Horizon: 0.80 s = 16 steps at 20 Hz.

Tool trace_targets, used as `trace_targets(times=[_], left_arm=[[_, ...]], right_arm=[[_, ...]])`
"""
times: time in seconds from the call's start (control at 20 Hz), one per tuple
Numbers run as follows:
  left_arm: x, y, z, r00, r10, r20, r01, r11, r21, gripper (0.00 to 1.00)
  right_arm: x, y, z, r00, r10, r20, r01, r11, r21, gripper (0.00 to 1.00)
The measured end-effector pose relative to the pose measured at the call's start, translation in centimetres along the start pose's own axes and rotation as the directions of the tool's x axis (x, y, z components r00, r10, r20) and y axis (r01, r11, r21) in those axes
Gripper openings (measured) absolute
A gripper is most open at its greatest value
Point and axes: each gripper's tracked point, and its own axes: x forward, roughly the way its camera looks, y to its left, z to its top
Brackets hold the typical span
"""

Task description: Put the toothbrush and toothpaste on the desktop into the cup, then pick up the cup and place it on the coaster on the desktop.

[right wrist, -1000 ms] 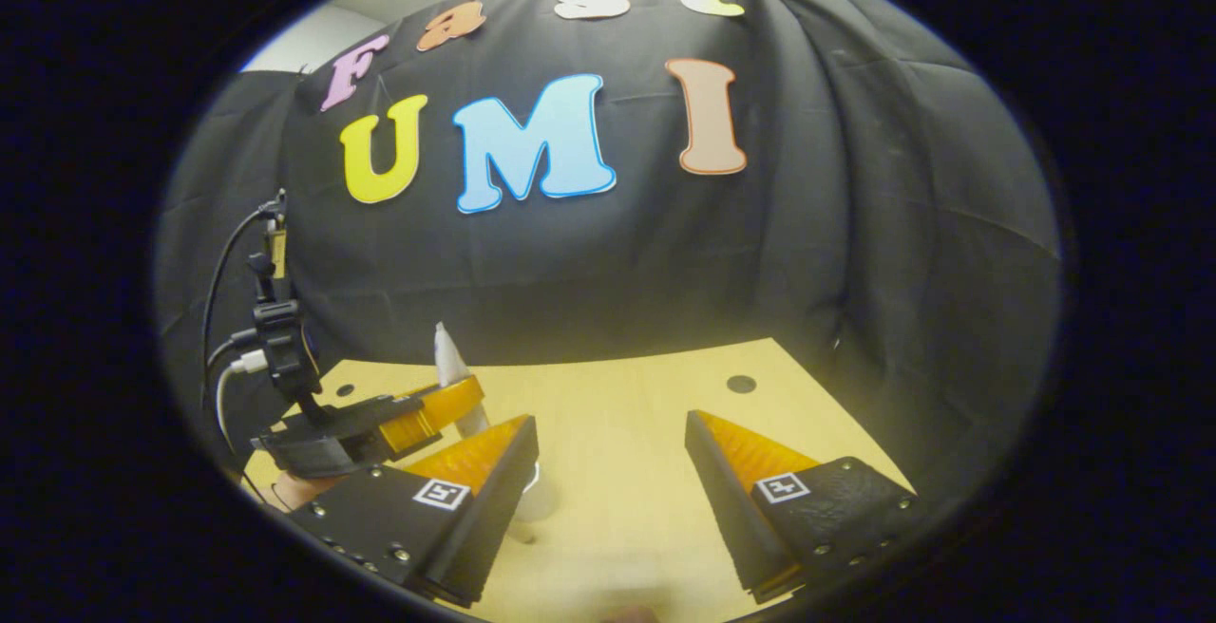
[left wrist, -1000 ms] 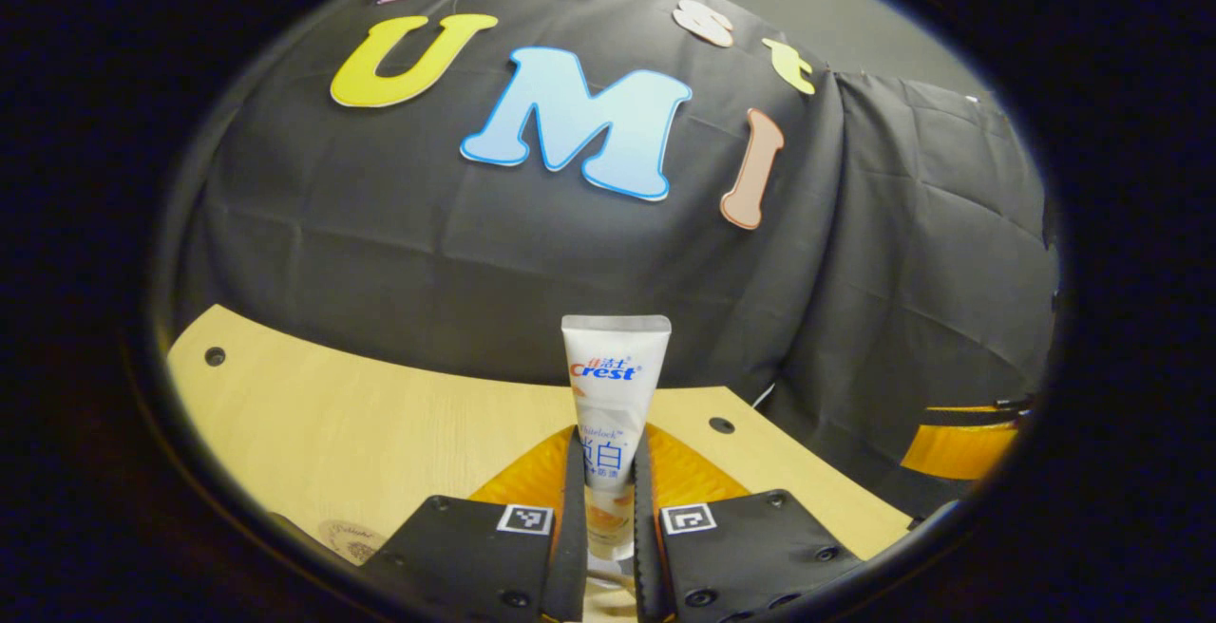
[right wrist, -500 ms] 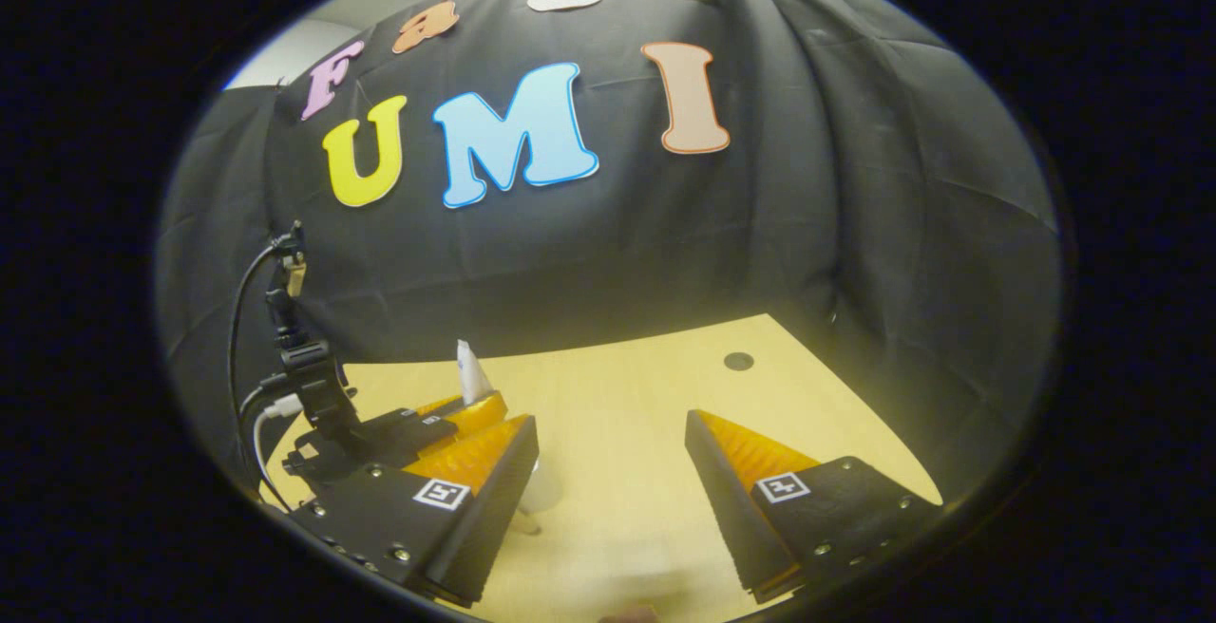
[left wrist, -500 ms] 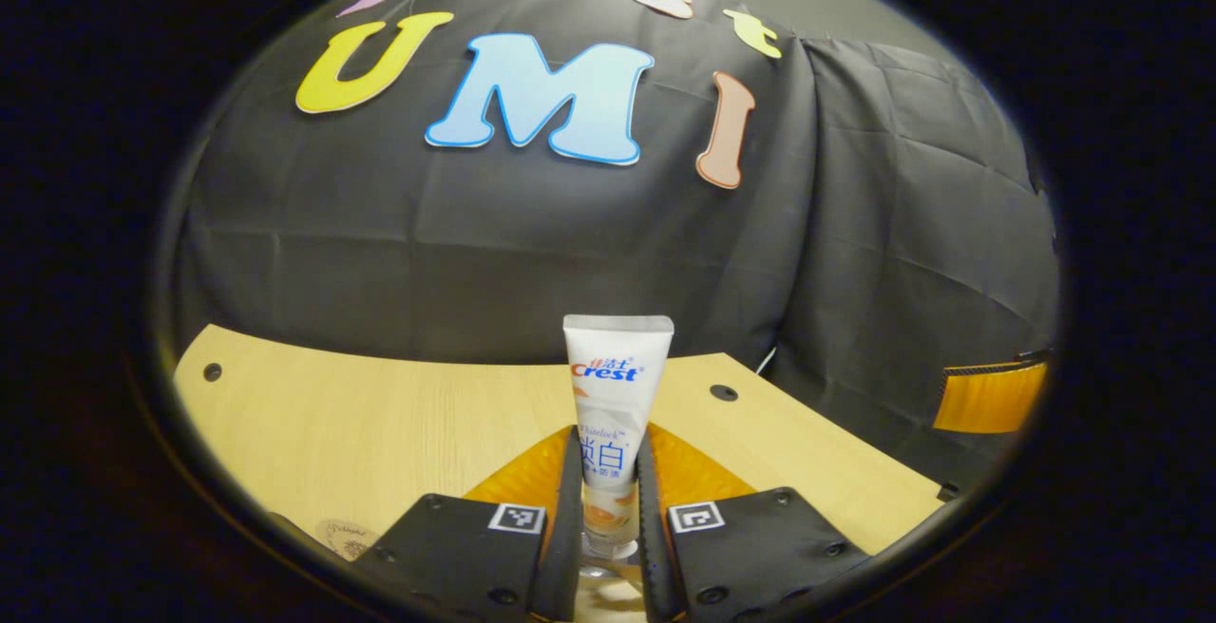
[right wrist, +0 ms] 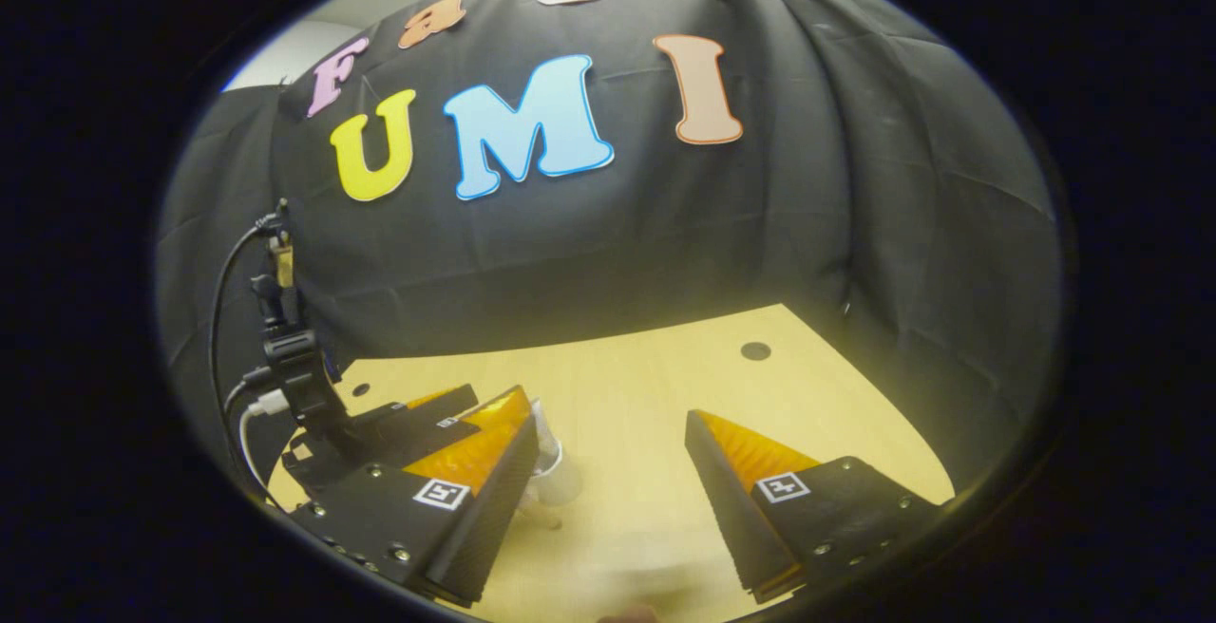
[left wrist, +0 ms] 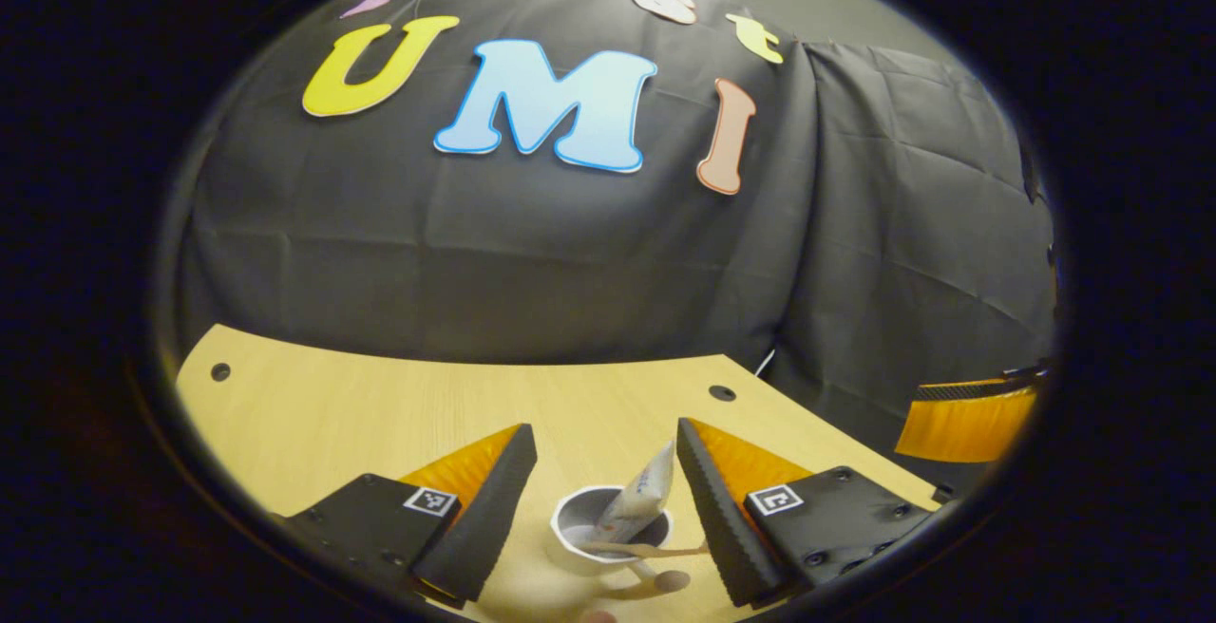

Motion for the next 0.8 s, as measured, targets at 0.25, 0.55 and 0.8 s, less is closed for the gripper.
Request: trace_targets(times=[0.25, 0.55, 0.8], left_arm=[[-2.2, 0.4, 1.9, 0.999, 0.017, 0.042, -0.017, 1.0, 0.004, 0.92], [-5.1, 1.4, 4.1, 0.995, 0.038, 0.091, -0.039, 0.999, 0.009, 0.95], [-7.6, 2.9, 5.5, 0.99, 0.069, 0.121, -0.07, 0.998, 0.006, 0.95]], right_arm=[[0.0, 1.3, -0.7, 1.0, 0.014, -0.026, -0.014, 1.0, -0.013, 0.94], [0.2, 3.6, -2.2, 0.995, 0.046, -0.086, -0.05, 0.998, -0.043, 0.94], [0.4, 5.8, -3.6, 0.988, 0.08, -0.135, -0.091, 0.993, -0.073, 0.94]])
